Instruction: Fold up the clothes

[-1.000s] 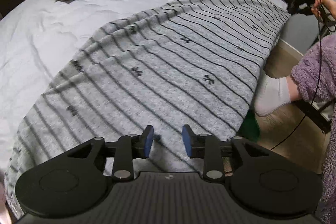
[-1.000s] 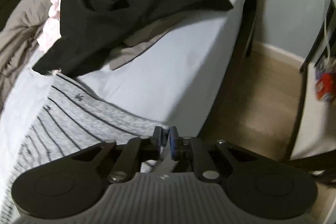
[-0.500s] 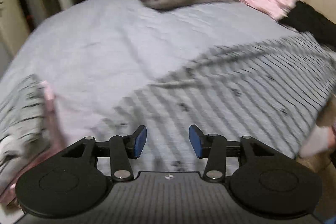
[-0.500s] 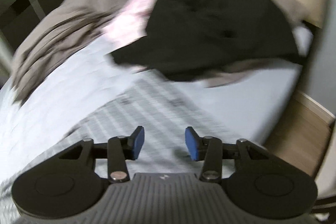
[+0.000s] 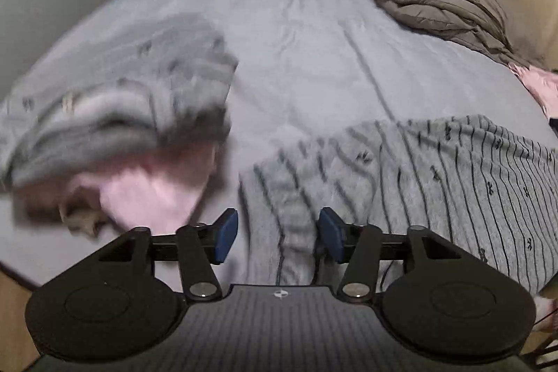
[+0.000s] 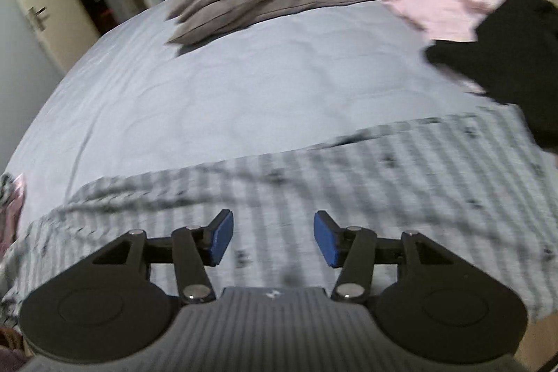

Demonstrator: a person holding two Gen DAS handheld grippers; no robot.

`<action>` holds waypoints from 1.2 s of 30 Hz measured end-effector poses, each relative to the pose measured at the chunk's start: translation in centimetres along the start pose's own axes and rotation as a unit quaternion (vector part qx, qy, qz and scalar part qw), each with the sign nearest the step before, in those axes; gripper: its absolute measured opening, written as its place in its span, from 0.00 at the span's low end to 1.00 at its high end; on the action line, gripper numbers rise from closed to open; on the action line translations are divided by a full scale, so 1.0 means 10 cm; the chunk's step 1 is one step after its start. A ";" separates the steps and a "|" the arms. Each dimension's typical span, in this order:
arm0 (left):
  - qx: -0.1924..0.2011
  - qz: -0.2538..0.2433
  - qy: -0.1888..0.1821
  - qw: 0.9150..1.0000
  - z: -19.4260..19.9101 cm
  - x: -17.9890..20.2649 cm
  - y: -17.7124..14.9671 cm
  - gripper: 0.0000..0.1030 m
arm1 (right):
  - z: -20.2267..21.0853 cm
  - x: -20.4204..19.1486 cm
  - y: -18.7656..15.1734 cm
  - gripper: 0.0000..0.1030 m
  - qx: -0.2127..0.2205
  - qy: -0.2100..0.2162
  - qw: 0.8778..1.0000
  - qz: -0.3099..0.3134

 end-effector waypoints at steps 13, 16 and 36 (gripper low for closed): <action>-0.037 0.053 0.002 0.998 -0.33 -0.10 -0.32 0.58 | -0.21 -0.90 -0.02 0.60 -0.029 0.079 0.996 0.039; -0.032 0.021 0.007 0.999 -0.34 0.04 -0.33 0.45 | -0.25 -1.05 -0.05 0.60 -0.037 0.088 0.994 0.057; 0.080 -0.059 -0.088 0.991 0.27 1.43 0.29 0.23 | -0.19 -1.06 -0.04 0.60 -0.035 0.087 0.993 0.070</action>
Point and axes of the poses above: each gripper's, at about its wrist camera, not at the fingertips, and z roughly against the way its jaws point, x to its right, y to its top, the point moved 2 cm from there along -z, roughly the way its jaws point, and after that the axes turned 11 degrees about x, right-handed, at the moved point
